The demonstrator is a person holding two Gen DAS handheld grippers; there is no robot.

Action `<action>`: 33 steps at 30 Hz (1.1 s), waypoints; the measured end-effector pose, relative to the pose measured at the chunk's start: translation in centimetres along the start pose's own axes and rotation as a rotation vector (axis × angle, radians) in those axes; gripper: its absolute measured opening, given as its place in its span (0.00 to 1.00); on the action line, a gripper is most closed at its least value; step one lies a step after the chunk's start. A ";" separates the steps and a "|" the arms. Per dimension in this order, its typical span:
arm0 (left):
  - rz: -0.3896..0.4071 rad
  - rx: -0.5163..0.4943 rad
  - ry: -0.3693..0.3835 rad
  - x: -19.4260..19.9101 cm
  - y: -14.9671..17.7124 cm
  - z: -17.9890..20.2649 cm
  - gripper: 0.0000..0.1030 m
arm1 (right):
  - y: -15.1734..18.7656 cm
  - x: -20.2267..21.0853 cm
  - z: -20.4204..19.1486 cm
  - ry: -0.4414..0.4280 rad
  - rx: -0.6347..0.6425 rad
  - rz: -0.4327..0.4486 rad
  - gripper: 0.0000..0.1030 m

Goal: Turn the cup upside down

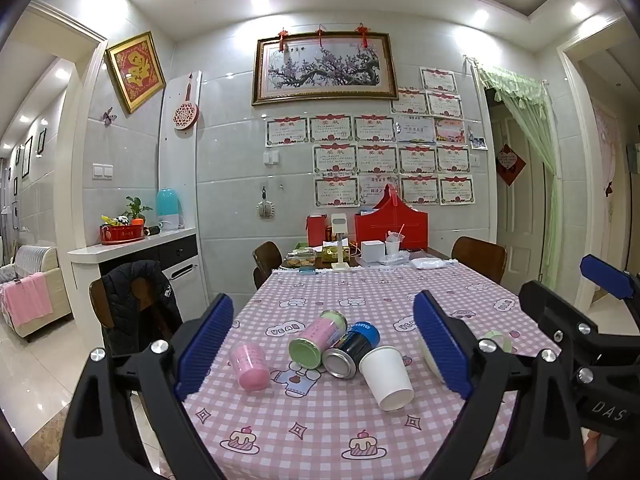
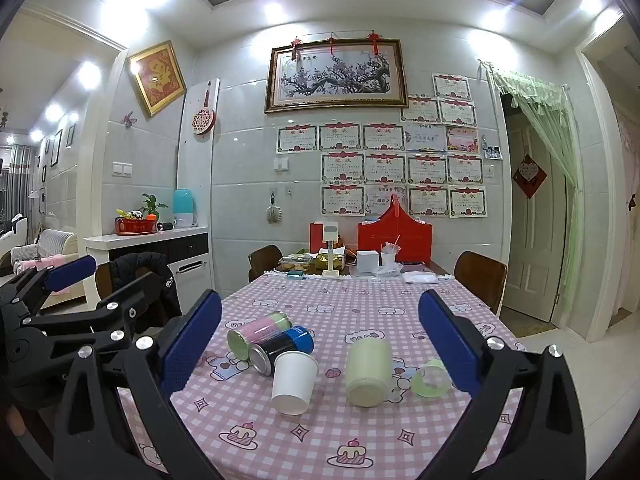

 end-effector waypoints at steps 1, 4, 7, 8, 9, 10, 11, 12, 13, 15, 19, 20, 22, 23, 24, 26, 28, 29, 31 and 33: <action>0.002 0.000 0.000 0.0 0.0 0.0 0.87 | 0.0 0.0 0.0 0.000 0.000 0.004 0.92; 0.004 0.000 0.000 0.0 0.0 0.0 0.87 | 0.0 0.0 -0.1 -0.001 0.001 0.005 0.92; 0.002 0.000 0.001 -0.1 0.0 -0.1 0.87 | 0.0 0.0 0.0 0.000 -0.001 0.003 0.92; 0.002 0.000 0.001 -0.1 0.0 0.0 0.87 | 0.0 0.0 0.0 0.000 -0.002 0.003 0.92; 0.002 0.000 0.002 -0.1 0.0 0.0 0.87 | 0.0 0.0 0.0 -0.001 -0.002 0.002 0.92; 0.001 0.000 0.003 -0.2 0.0 0.0 0.87 | 0.0 0.0 0.0 0.000 0.000 0.003 0.92; 0.001 0.001 0.003 -0.2 0.1 0.0 0.87 | 0.0 0.0 -0.1 0.001 0.000 0.003 0.92; 0.004 0.001 0.002 -0.1 0.0 0.0 0.87 | 0.0 0.0 -0.1 0.000 0.000 0.002 0.92; 0.006 0.002 0.000 0.0 0.0 -0.1 0.87 | 0.0 0.0 0.0 0.000 0.000 0.002 0.92; 0.006 0.002 0.000 0.0 0.0 -0.1 0.87 | 0.0 0.1 -0.1 0.000 0.000 0.002 0.92; 0.006 0.003 0.000 0.0 0.0 -0.1 0.87 | 0.0 0.1 -0.1 0.000 0.000 0.002 0.92; 0.005 0.003 0.000 0.0 0.0 -0.1 0.87 | 0.0 0.2 -0.1 0.000 0.000 0.001 0.92; 0.005 0.003 0.000 0.0 0.0 -0.1 0.87 | -0.1 0.2 -0.1 0.000 0.000 0.001 0.92; 0.006 0.002 -0.001 0.0 0.0 -0.1 0.87 | -0.1 0.3 -0.1 0.000 0.000 0.000 0.92; 0.006 0.001 -0.001 0.0 0.0 -0.1 0.87 | -0.1 0.1 0.1 0.000 0.000 0.000 0.92; 0.005 0.002 -0.001 -0.1 0.1 0.1 0.87 | -0.1 0.1 0.1 0.000 0.000 -0.001 0.92; 0.004 0.002 0.000 -0.1 0.1 0.1 0.87 | 0.0 0.0 0.2 0.000 0.000 -0.003 0.92; 0.004 0.002 0.000 -0.1 0.1 0.1 0.87 | 0.2 0.1 0.1 0.000 0.000 -0.003 0.92; 0.004 0.001 -0.001 -0.2 0.1 0.2 0.87 | 0.2 0.1 0.1 0.000 0.000 -0.002 0.92; 0.004 0.002 0.000 -0.2 0.1 0.2 0.87 | 0.2 0.1 0.1 0.000 -0.001 -0.003 0.92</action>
Point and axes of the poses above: each gripper's, at about its wrist camera, not at the fingertips, and x roughly against the way its jaws point, z to its right, y to its underside, the point moved 2 cm from there along -x, roughly the way its jaws point, and after that the axes turned 2 degrees about y, right-handed, at the moved point
